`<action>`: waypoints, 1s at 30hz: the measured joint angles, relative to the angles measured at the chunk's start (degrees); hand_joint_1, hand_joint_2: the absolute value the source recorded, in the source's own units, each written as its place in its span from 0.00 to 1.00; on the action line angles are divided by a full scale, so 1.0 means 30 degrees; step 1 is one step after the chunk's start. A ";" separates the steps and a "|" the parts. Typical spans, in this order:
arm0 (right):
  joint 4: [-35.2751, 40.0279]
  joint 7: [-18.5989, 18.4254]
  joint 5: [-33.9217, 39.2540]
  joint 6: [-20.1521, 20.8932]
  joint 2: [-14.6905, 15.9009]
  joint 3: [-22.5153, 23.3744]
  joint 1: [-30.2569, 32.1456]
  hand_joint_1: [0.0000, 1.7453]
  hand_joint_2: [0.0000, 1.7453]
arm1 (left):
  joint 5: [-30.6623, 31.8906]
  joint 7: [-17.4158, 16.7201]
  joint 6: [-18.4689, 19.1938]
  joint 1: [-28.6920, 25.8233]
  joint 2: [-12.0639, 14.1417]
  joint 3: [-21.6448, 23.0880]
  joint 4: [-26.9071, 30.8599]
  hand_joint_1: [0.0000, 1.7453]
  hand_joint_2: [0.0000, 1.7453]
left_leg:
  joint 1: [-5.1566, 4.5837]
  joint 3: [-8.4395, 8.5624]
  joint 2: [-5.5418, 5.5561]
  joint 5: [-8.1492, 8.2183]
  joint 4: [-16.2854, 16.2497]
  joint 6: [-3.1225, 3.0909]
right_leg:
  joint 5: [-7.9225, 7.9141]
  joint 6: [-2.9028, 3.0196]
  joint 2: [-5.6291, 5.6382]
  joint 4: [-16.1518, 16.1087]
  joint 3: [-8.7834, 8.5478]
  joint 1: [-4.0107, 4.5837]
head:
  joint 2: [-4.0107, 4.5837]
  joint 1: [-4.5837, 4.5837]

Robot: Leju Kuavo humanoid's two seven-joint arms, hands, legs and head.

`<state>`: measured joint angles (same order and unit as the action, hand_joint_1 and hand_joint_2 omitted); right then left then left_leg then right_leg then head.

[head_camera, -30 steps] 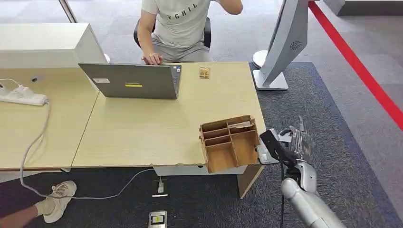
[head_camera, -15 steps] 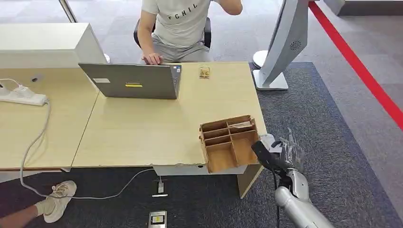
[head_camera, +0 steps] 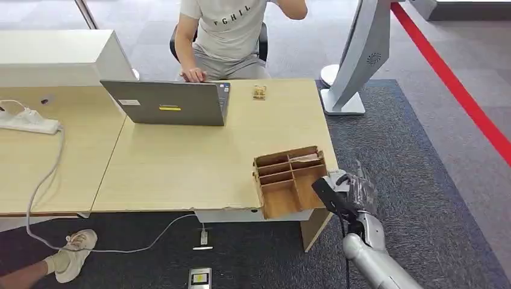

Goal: Pass the card to the sensor for recognition and then transmit it.

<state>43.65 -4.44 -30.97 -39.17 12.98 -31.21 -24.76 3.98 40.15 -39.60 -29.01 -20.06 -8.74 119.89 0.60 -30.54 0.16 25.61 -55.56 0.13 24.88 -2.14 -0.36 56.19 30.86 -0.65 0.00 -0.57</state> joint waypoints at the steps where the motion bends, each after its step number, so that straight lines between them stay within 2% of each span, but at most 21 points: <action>1: 0.0000 0.0000 -0.0228 -0.0007 0.0000 0.0000 -0.0034 1.00 1.00 | 0.0007 0.0000 0.0000 0.0000 0.0000 0.0015 0.0000 0.00 1.00 | 0.0000 -0.0001 0.0000 0.0000 0.0000 0.0000 | 0.0000 0.0000 0.0000 0.0000 0.0001 0.0000 | 0.0000 0.0000; 11: 0.1339 -0.0966 -0.4548 -0.0037 0.0051 0.0969 -0.0342 1.00 1.00 | -0.0014 0.0000 0.0000 -0.0008 0.0000 0.0117 -0.0044 0.00 1.00 | 0.0000 -0.0008 -0.0002 0.0004 0.0000 -0.0002 | 0.0002 0.0001 0.0000 0.0000 0.0014 0.0000 | 0.0000 0.0000; 18: 0.2644 -0.1844 -0.7206 -0.0036 0.0306 0.2869 -0.0664 1.00 1.00 | -0.0327 0.0000 0.0000 0.0001 0.0000 0.0110 -0.0182 0.00 1.00 | -0.0004 -0.0008 0.0000 0.0003 -0.0003 -0.0003 | 0.0000 -0.0001 0.0000 -0.0002 0.0009 -0.0005 | 0.0000 -0.0007; 23: 0.3533 -0.1676 -0.7549 -0.0036 0.0488 0.4051 -0.1207 1.00 1.00 | -0.0612 0.0000 0.0000 0.0079 0.0000 0.0109 -0.0183 0.00 1.00 | -0.0006 -0.0006 -0.0001 0.0003 -0.0004 -0.0003 | -0.0001 -0.0001 0.0001 0.0001 0.0013 -0.0008 | 0.0000 -0.0007; 30: 0.4656 -0.1676 -0.7658 -0.0029 0.0371 0.3999 -0.2155 1.00 1.00 | -0.0663 0.0000 0.0000 0.0401 0.0000 0.0160 -0.0138 0.00 1.00 | -0.0003 -0.0014 0.0000 0.0002 0.0000 0.0000 | 0.0000 0.0001 0.0001 0.0015 0.0011 -0.0004 | 0.0000 -0.0007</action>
<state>57.62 -9.46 -53.94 -39.26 14.10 -19.21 -31.23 1.99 40.15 -39.60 -27.80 -20.06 -8.26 119.47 0.59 -30.58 0.16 25.62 -55.56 0.12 24.88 -2.14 -0.35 56.24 30.89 -0.66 0.00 -0.59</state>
